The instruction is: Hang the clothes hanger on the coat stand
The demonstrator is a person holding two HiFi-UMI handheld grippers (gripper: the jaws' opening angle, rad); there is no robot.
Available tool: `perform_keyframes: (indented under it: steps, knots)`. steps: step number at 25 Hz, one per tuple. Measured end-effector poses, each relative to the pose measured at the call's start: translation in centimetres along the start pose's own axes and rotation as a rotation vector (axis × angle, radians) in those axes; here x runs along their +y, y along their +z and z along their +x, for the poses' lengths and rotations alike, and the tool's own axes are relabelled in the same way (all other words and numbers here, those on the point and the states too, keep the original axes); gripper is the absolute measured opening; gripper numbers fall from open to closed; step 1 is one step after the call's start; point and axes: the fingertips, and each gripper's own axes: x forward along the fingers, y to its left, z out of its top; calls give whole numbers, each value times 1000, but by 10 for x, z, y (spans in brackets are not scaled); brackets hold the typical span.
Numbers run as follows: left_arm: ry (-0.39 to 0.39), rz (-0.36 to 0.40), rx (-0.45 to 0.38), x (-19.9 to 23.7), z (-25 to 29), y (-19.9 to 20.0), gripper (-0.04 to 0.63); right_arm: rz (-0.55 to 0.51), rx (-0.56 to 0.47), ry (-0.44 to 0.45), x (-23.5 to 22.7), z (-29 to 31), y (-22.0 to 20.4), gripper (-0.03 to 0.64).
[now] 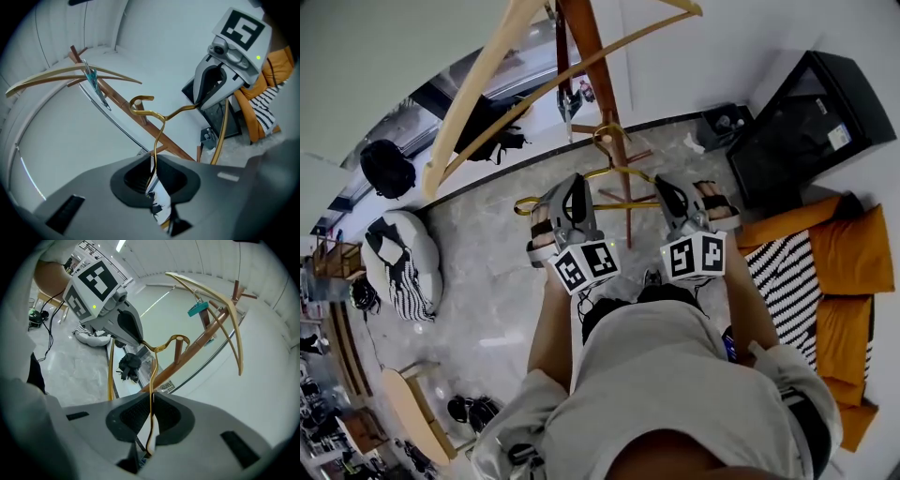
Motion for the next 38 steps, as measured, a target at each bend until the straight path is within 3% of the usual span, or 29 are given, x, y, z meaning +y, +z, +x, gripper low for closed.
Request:
perform_keyframes:
  steps: [13,38]
  knots:
    - [41,5,26,4,13,-12,34,2,-27,17,3,22,-2,18]
    - [17,6,82,-12,58,-23,34,15,-24,71,6,67,-39,18]
